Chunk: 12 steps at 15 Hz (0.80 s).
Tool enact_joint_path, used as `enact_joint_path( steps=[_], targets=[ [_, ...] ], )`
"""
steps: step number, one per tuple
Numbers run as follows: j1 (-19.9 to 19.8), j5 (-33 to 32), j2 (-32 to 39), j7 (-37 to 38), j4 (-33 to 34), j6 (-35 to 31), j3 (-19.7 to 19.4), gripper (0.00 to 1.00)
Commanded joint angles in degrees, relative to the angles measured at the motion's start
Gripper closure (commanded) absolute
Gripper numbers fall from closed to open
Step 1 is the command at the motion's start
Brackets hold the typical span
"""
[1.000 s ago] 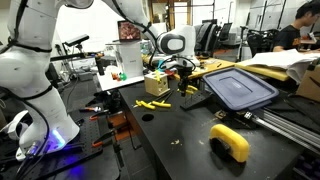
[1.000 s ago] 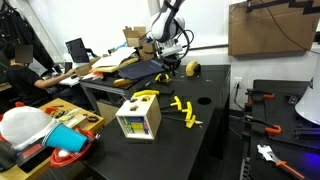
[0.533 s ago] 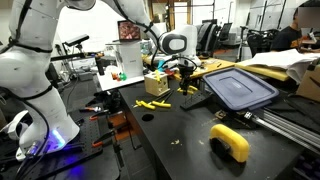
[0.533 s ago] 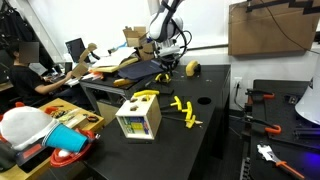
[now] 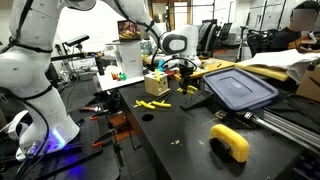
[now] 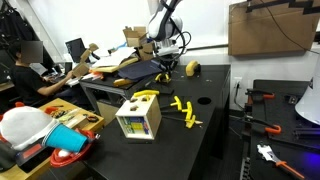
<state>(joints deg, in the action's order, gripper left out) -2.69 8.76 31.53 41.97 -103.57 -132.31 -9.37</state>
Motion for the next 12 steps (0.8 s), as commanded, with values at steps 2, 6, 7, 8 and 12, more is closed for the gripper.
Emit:
enact_joint_path(
  steps=[2,6,7,8,12],
  targets=[
    [-1.44,2.14,0.59,-1.73,2.09,2.47,0.92,1.0],
    [-1.76,3.48,0.33,-2.5,1.83,3.1,1.66,1.0],
    [-1.72,3.61,0.3,-2.57,1.77,3.25,1.85,1.0],
    [-1.7,3.72,0.32,-2.6,1.77,3.37,2.03,1.0],
    [-1.58,3.7,0.45,-2.6,1.92,3.36,2.49,1.0]
  ],
)
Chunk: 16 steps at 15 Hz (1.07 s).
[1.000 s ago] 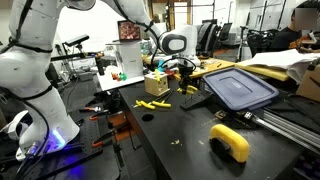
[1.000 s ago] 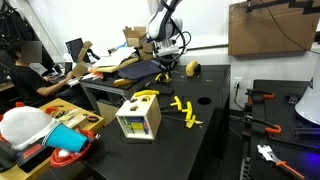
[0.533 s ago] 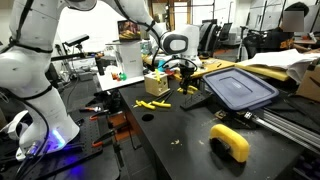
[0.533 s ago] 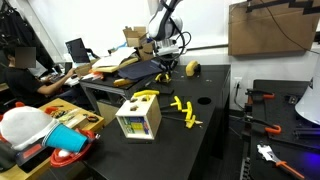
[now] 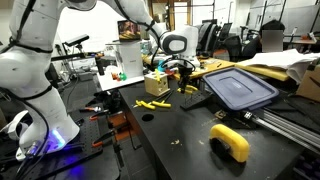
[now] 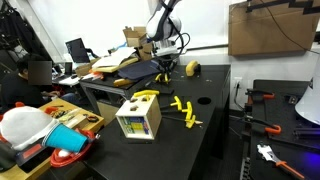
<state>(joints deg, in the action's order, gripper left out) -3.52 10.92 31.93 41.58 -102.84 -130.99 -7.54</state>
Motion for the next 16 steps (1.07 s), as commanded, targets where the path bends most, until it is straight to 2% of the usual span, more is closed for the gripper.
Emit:
enact_joint_path(
  steps=[1,9,16],
  targets=[
    [-0.68,1.39,0.08,-2.18,1.21,1.91,0.66,1.0],
    [-1.8,2.93,1.02,-2.41,2.46,2.39,1.0,1.0],
    [-2.03,2.76,1.46,-9.21,3.95,7.51,1.44,1.0]
  ],
)
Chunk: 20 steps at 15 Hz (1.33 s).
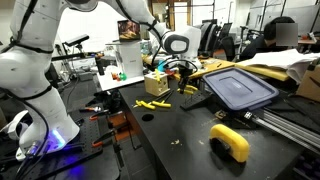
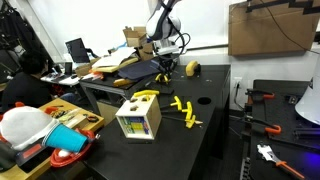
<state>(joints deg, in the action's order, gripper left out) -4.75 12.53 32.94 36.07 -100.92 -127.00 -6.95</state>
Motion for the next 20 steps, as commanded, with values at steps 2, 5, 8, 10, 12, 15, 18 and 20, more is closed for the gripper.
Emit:
enact_joint_path(
  steps=[2,5,8,10,12,15,18,20],
  targets=[
    [-0.88,1.56,0.71,-5.76,2.6,4.4,1.14,1.0],
    [-0.59,1.78,1.25,-7.87,3.32,4.4,1.27,1.0],
    [-0.15,1.44,1.67,-9.0,3.57,3.29,1.3,1.0],
    [-0.16,1.5,1.74,-9.68,3.62,3.04,1.46,1.0],
    [-0.2,1.57,1.64,-9.98,3.55,2.94,1.6,1.0],
    [0.04,-0.15,0.82,-11.82,3.24,5.1,1.56,1.0],
    [0.65,-4.84,-2.01,-16.84,1.63,13.66,1.21,1.0],
    [0.81,-7.64,-4.77,-20.65,0.73,19.01,1.35,1.0]
  ],
)
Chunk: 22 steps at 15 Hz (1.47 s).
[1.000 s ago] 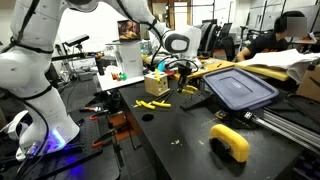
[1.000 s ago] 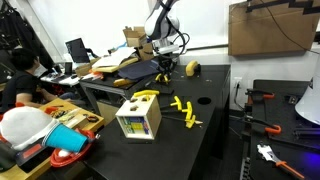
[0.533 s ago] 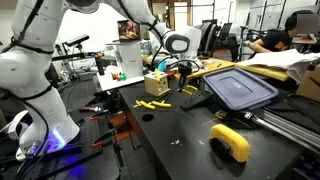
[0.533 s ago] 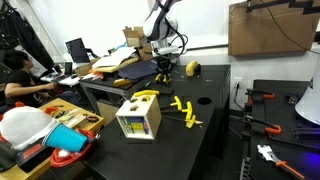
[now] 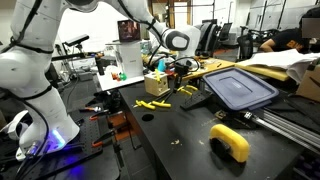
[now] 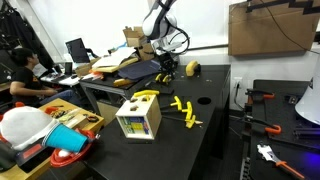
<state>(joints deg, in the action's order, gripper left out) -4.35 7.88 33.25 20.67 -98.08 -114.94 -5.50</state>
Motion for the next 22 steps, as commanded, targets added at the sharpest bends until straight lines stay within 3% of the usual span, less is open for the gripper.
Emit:
enact_joint_path(
  steps=[1,4,9,15,22],
  targets=[
    [0.59,-4.56,-6.31,-7.35,-2.23,9.06,-0.04,1.0],
    [1.34,-7.55,-9.81,-10.35,-2.03,10.63,0.3,1.0],
    [2.99,-7.27,-10.51,-6.88,-0.75,3.95,0.87,1.0],
    [4.66,-11.69,-3.22,-6.89,5.43,-4.38,0.09,1.0],
    [4.27,-14.91,4.05,-6.99,14.38,-9.09,-1.37,1.0]
  ],
)
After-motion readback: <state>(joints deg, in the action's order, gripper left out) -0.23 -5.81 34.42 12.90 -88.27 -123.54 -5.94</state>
